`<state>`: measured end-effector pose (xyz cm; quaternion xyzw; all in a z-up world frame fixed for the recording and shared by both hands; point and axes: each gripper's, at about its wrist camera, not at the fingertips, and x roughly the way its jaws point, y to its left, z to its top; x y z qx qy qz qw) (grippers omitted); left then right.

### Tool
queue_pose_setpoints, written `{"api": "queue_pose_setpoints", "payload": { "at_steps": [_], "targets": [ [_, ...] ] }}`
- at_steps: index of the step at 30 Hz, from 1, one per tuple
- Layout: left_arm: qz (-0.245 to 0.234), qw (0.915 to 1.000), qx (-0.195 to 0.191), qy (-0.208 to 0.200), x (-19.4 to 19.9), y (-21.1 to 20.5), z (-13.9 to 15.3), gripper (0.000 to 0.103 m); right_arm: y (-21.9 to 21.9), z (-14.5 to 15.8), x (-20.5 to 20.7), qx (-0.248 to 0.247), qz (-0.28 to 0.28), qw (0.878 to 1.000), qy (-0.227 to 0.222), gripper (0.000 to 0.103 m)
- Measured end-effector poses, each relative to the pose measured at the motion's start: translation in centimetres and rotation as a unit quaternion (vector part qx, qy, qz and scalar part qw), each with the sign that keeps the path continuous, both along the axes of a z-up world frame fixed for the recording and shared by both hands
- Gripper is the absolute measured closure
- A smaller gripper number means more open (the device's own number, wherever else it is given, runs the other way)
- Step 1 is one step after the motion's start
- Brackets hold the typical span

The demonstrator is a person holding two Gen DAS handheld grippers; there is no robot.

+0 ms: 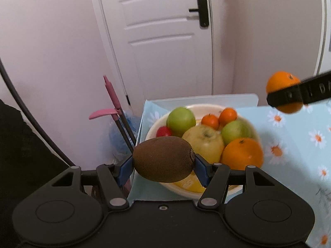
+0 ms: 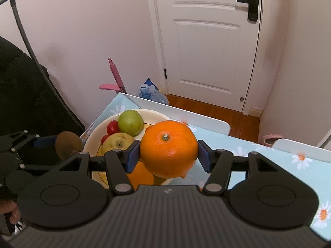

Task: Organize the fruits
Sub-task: 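Carry the kiwi into the bowl and open the left tool, then lower the orange into the bowl and open the right tool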

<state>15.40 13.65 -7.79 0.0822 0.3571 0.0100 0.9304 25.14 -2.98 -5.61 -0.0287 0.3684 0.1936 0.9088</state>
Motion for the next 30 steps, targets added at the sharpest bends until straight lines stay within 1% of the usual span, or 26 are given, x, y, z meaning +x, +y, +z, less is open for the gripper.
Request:
{"api": "queue_pose_setpoints", "payload": {
  "at_steps": [8,13,15,16,18,20,25,30],
  "targets": [
    [-0.051,0.9983,0.021,0.019,1.4,1.3,-2.2,0.036,2.6,-1.0,1.5,-0.003,-0.011,1.0,0.006,0.03],
    [-0.077,0.9964,0.028,0.02,1.6,1.0,-2.5,0.035,3.4,-1.1,2.3,-0.004,-0.013,1.0,0.008,0.03],
    [-0.085,0.9958,0.025,0.02,1.8,1.0,-2.5,0.034,3.7,-1.1,2.7,-0.005,-0.014,1.0,0.008,0.03],
    [-0.091,0.9954,0.022,0.018,1.8,1.1,-2.4,0.031,3.9,-1.1,2.9,-0.004,-0.014,1.0,0.009,0.03],
    [-0.101,0.9947,0.016,0.011,1.6,1.1,-2.1,0.017,4.1,-1.1,3.2,-0.004,-0.015,1.0,0.01,0.03],
    [-0.104,0.9944,0.02,0.002,1.5,1.0,-1.7,0.01,4.4,-1.0,3.6,-0.005,-0.015,1.0,0.01,0.03],
    [-0.11,0.9938,0.012,-0.002,1.3,1.0,-0.8,0.009,5.3,-1.3,4.4,-0.011,-0.01,1.0,0.016,0.029],
    [-0.101,0.9949,-0.002,0.0,1.1,1.4,-0.2,0.007,6.6,-2.4,5.3,-0.02,-0.002,1.0,0.018,0.03]
  ]
}}
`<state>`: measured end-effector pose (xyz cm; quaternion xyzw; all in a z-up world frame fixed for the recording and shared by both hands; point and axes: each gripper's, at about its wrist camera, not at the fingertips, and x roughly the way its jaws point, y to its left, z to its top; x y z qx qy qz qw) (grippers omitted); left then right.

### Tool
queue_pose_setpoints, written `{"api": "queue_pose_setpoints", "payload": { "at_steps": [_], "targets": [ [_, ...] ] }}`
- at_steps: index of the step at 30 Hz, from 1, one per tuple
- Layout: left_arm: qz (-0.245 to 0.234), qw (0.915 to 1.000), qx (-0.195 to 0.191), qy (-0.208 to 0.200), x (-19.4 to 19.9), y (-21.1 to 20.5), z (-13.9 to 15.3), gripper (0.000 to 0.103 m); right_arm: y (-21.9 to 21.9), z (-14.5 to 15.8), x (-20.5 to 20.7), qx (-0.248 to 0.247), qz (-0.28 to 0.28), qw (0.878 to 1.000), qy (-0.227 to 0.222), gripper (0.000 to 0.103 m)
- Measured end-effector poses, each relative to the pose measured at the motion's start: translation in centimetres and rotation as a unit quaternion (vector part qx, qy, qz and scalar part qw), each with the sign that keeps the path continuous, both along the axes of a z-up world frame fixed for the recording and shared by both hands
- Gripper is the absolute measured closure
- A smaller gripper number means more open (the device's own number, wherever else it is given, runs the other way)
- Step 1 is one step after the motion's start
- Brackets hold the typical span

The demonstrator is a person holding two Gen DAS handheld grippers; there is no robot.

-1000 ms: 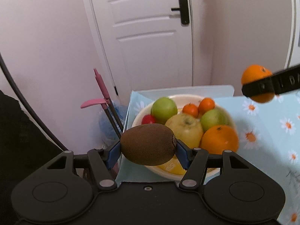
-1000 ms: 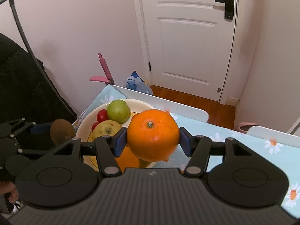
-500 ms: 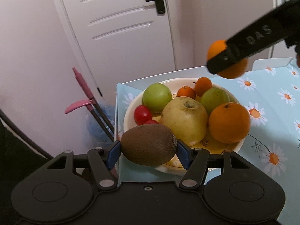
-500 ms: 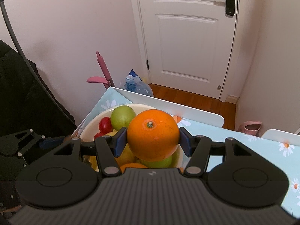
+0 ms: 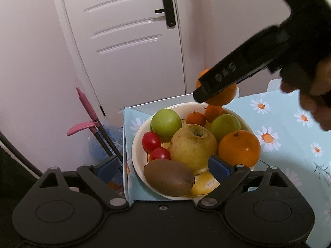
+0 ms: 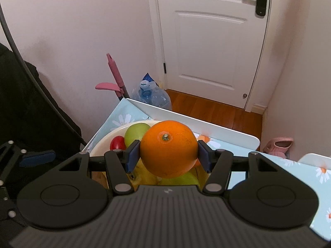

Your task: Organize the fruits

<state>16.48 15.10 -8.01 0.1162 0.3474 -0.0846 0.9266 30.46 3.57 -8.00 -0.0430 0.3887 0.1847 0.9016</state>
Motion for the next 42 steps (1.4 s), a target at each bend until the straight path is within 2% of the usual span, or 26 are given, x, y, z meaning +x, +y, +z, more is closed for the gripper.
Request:
{"api": "queue_pose_setpoints", "payload": {
  "at_steps": [6,16,17,18,19,20,31,42],
  "targets": [
    [0.017,0.9998,-0.009,0.005,-0.3,0.4,0.2,0.006,1.0,-1.5,0.8,-0.004,0.004,1.0,0.006,0.029],
    [0.018,0.9997,-0.018,0.007,-0.6,0.7,0.0,0.006,1.4,-2.6,0.5,-0.002,0.009,1.0,-0.005,0.028],
    [0.018,0.9997,-0.018,0.008,-0.6,0.7,0.0,0.006,1.4,-2.4,0.2,-0.001,0.009,1.0,-0.015,0.02],
    [0.018,0.9996,-0.018,0.008,-0.6,0.7,0.1,0.006,1.3,-2.1,-0.1,-0.001,0.009,1.0,-0.026,0.014],
    [0.018,0.9997,-0.018,0.008,-0.6,0.7,0.1,0.006,1.2,-1.8,-0.4,-0.002,0.007,0.999,-0.036,0.003],
    [0.018,0.9996,-0.018,0.008,-0.6,0.7,0.1,0.006,1.0,-1.5,-0.7,-0.001,0.006,0.999,-0.046,0.0],
    [0.037,0.9988,-0.031,0.004,-2.3,-0.8,1.7,0.006,-2.5,1.9,-4.5,0.006,-0.004,0.998,-0.062,0.0],
    [0.059,0.9972,-0.038,-0.025,-5.9,-4.8,6.0,0.006,-11.0,7.4,-11.4,0.012,-0.055,0.994,-0.089,0.0]
  ]
}}
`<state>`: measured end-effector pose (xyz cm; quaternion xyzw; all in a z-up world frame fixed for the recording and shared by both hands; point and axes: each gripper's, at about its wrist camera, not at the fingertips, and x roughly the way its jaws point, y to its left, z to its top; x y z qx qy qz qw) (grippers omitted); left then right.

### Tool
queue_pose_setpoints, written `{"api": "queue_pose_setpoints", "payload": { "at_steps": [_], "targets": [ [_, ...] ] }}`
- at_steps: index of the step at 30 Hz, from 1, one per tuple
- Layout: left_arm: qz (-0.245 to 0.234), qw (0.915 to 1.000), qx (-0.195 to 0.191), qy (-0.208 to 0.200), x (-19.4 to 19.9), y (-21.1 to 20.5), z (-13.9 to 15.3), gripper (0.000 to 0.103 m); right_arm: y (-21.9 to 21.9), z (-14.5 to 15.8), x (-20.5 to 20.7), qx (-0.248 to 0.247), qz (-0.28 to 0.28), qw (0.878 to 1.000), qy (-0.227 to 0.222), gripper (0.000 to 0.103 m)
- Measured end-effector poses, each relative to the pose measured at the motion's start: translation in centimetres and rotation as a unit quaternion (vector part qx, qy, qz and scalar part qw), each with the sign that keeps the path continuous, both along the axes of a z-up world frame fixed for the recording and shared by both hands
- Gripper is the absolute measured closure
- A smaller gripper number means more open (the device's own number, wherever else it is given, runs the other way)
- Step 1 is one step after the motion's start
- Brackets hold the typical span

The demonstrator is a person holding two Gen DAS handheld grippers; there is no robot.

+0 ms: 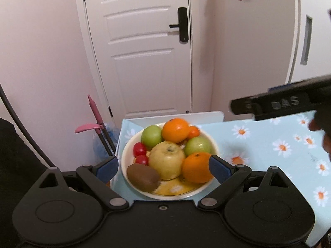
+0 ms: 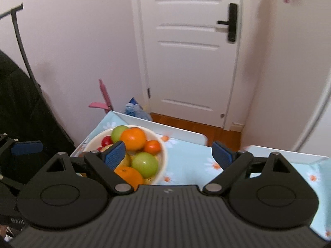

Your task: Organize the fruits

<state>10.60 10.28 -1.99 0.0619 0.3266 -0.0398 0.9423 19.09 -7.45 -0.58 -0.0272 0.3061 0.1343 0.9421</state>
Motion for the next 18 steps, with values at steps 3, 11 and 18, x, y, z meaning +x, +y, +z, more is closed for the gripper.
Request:
{"api": "queue_pose_setpoints", "payload": {
  "at_steps": [3,11,18],
  "targets": [
    [0.006,0.9999,-0.007,-0.008,-1.4,-1.4,1.3,0.006,-2.7,1.4,-2.3,-0.004,-0.024,1.0,-0.004,0.0],
    [0.023,0.9989,-0.028,-0.031,-4.5,-4.6,4.2,0.0,-9.0,2.5,-8.3,-0.01,-0.092,0.996,-0.001,0.0],
    [0.021,0.9987,-0.027,-0.037,-6.5,-6.7,4.9,0.0,-11.5,1.4,-12.1,-0.026,-0.13,0.991,0.012,0.0]
  ]
}}
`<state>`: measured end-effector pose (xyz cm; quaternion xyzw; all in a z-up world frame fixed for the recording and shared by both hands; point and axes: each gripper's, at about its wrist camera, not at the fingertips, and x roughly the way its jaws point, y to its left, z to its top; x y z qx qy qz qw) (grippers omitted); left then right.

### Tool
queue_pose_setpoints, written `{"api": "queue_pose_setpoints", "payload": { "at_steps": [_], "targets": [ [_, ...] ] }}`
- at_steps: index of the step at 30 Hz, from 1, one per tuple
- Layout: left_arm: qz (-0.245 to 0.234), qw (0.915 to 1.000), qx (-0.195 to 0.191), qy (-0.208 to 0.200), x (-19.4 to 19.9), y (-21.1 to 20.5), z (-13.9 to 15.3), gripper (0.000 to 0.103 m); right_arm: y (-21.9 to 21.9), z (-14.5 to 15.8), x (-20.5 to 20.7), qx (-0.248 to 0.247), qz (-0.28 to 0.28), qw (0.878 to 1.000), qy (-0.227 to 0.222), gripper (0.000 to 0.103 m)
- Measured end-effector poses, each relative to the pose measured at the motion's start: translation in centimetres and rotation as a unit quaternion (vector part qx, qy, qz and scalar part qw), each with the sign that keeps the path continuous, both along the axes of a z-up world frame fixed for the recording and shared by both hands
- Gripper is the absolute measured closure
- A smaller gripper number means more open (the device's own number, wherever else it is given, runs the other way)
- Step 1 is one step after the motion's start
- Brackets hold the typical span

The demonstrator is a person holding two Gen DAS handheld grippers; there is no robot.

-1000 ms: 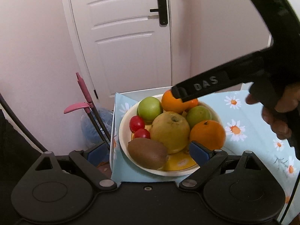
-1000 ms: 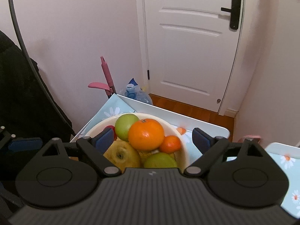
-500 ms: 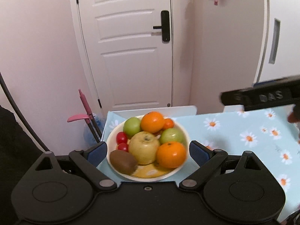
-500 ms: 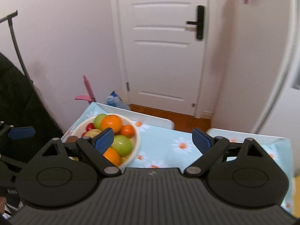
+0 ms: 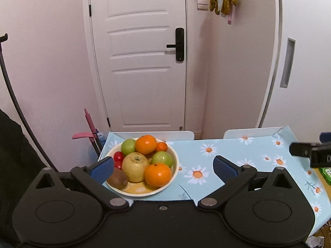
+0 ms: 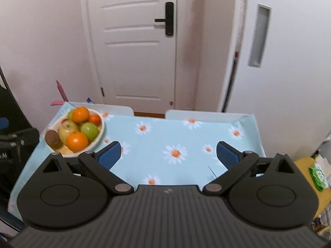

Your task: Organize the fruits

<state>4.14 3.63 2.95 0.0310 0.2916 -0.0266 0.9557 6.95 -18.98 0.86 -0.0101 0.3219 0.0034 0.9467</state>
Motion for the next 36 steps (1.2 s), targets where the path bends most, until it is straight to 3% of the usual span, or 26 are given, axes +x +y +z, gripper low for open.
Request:
{"api": "queue_pose_setpoints", "payload": {
  "at_steps": [10,36],
  "targets": [
    [-0.001,0.9999,0.013,-0.002,-1.7,-1.1,-0.3,0.0,-0.6,-0.6,-1.7,0.005,-0.018,1.0,0.007,0.0],
    [-0.01,0.9998,0.017,-0.002,-1.6,-1.3,-0.4,0.0,-0.6,-0.8,-1.6,0.011,-0.033,0.999,0.01,0.0]
  ]
}}
